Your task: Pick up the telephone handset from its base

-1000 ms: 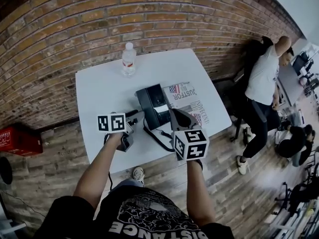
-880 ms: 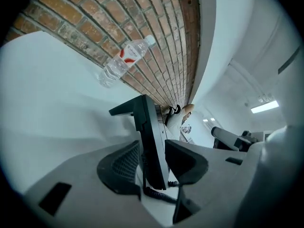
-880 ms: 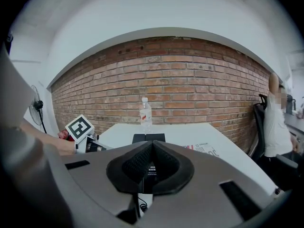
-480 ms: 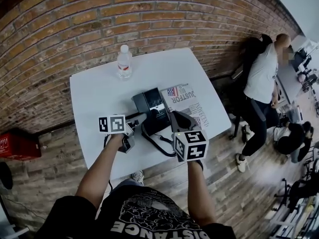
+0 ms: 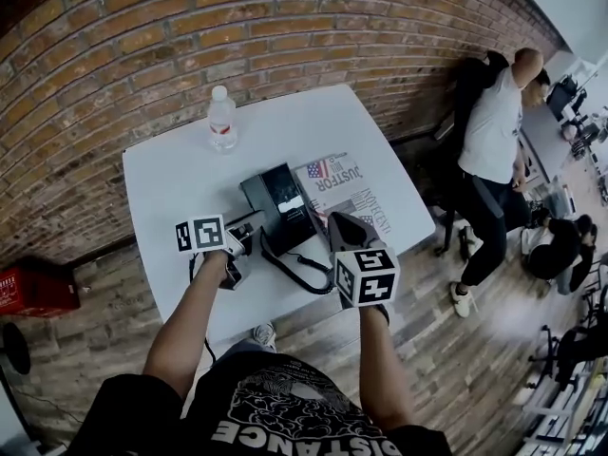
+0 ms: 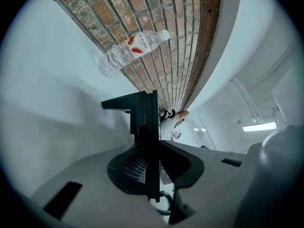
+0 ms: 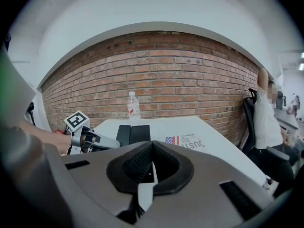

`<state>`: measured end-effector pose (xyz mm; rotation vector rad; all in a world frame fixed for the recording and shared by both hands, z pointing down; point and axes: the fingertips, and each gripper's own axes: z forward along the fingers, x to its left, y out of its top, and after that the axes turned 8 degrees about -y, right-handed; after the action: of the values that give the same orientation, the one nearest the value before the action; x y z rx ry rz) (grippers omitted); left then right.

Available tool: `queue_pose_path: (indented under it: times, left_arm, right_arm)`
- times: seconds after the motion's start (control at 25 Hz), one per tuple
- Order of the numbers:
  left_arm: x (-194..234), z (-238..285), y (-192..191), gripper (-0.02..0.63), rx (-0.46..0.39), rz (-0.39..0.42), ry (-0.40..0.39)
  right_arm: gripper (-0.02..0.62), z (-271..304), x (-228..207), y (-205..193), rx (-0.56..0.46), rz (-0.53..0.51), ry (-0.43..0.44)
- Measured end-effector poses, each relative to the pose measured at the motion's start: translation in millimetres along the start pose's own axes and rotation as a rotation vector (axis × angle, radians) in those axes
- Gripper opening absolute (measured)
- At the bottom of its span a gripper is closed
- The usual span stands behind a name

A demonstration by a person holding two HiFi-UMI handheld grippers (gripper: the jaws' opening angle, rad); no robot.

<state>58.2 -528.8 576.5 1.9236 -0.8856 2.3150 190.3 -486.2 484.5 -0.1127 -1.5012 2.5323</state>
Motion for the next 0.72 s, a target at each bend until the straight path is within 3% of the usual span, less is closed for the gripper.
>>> queue_pose_path:
  times: [0.36,0.72]
  left_arm:
    - [-31.7,-2.6,3.4,0.072,-0.026,0.055,-0.028]
    - [-101.4,11.9,-8.6,0.072,-0.036,0.177,-0.081]
  right_arm:
    - [0.0,-24.3,-12.6,-3.3,-0.028,0.028,-0.022]
    - [0.0,-71.2,-39.9,-1.8,-0.089,0.046,-0.049]
